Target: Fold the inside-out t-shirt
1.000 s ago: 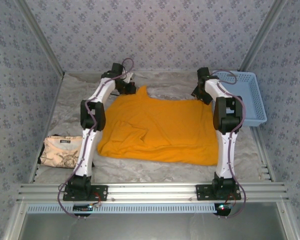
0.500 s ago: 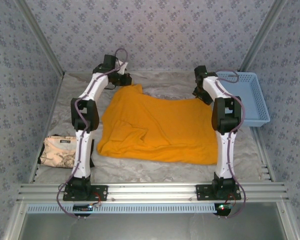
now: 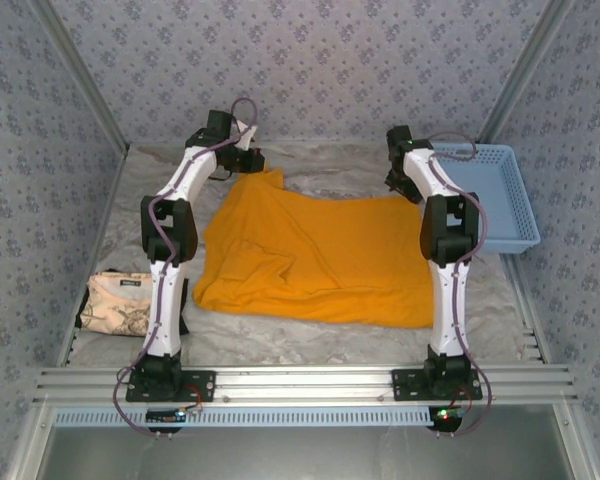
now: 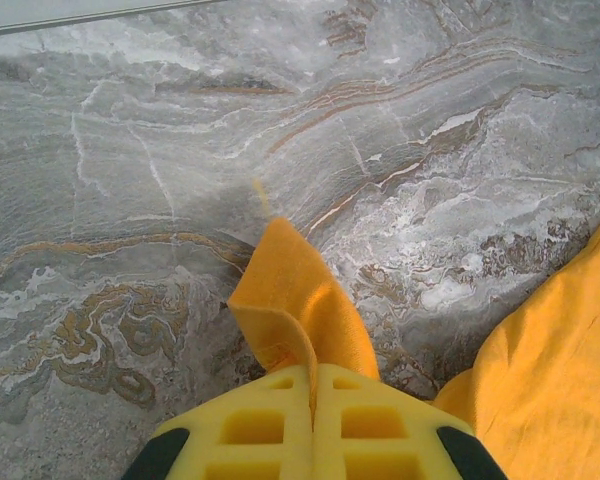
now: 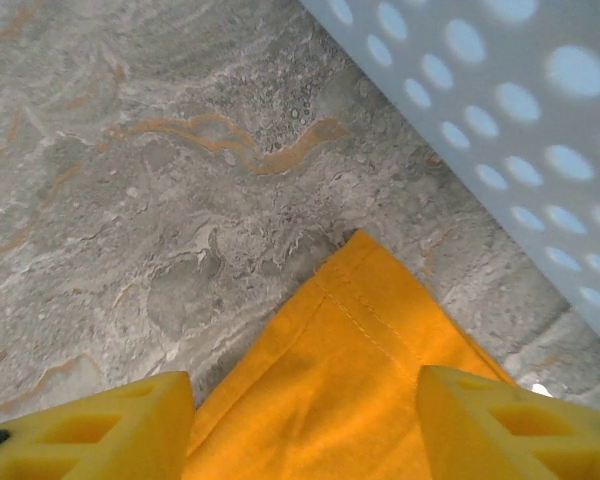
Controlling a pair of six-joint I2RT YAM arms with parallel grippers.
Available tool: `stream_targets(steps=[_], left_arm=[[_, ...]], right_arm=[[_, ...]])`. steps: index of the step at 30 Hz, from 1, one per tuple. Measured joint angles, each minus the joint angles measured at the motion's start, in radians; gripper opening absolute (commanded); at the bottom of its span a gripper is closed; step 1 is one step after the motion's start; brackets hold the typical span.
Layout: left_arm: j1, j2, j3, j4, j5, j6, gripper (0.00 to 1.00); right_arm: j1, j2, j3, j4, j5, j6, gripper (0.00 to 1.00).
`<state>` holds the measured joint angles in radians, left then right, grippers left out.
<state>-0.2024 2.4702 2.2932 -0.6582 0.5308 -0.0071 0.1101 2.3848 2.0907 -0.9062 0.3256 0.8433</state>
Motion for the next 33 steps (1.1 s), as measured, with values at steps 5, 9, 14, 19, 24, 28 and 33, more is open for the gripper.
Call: stream_targets(steps=[5,9,14,19,24,28,33], left_arm=[[0.005,0.008,0.009,-0.021,-0.019,-0.002,0.23],[0.024,0.051,0.049,-0.027,-0.023,-0.035,0.52],[0.047,0.116,0.092,-0.039,-0.071,-0.124,0.57],[0.063,0.197,0.186,-0.066,-0.124,-0.205,0.55],[0.064,0.238,0.243,-0.081,-0.159,-0.222,0.55],[0.051,0.248,0.258,-0.079,-0.148,-0.213,0.48],[0.040,0.274,0.278,-0.075,-0.088,-0.192,0.13]], right_arm=[[-0.001,0.068,0.019,0.002,0.001,0.012,0.38],[-0.002,0.075,0.041,0.016,-0.011,0.014,0.13],[-0.006,0.077,0.041,0.030,-0.005,0.013,0.00],[-0.006,0.077,0.041,0.042,-0.008,0.003,0.00],[-0.012,0.077,0.042,0.050,-0.023,-0.008,0.00],[-0.014,0.077,0.042,0.050,-0.029,-0.017,0.00],[-0.018,0.076,0.042,0.050,-0.036,-0.021,0.00]])
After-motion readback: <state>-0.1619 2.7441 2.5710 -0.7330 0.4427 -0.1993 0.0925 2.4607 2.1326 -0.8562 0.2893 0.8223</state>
